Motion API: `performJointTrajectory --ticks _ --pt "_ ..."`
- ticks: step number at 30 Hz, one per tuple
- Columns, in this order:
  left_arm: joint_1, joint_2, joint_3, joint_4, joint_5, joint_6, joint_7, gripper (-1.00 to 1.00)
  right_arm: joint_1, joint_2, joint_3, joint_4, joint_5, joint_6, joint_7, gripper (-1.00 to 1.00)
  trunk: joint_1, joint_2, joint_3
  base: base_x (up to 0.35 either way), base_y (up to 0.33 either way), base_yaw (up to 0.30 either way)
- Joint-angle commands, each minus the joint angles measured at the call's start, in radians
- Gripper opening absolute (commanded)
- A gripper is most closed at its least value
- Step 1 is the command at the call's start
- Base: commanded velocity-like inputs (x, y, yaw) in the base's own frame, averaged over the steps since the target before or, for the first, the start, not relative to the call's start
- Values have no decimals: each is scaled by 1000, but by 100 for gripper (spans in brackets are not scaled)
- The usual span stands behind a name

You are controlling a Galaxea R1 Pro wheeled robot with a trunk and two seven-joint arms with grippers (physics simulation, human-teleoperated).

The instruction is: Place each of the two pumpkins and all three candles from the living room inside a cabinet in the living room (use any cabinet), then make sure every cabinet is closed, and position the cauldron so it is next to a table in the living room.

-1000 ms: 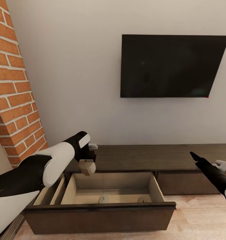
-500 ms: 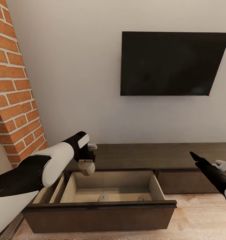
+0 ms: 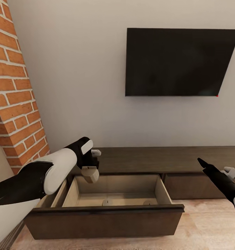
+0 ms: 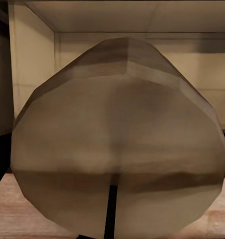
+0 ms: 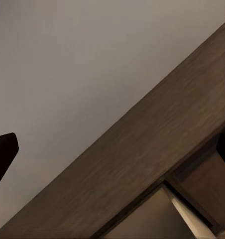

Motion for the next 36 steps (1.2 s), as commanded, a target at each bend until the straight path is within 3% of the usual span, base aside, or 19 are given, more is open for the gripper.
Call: performJointTrajectory --ticks 1,18,30,36 --pt "-1 0 -2 -1 10 3 10 -100 -1 0 0 -2 -11 4 -9 100 4 -8 -4 0 0 0" --pt "0 0 -2 0 10 7 13 -100 -1 -17 -2 -2 -11 4 -9 100 69 -127 -58 0 0 0" --pt "47 -4 -2 0 10 -8 13 -100 -1 -17 -2 -2 -11 4 -9 100 115 -211 -95 0 0 0" --pt "54 0 -2 -1 10 -9 14 -100 -1 -17 -2 -2 -11 4 -9 100 119 -215 -118 0 0 0"
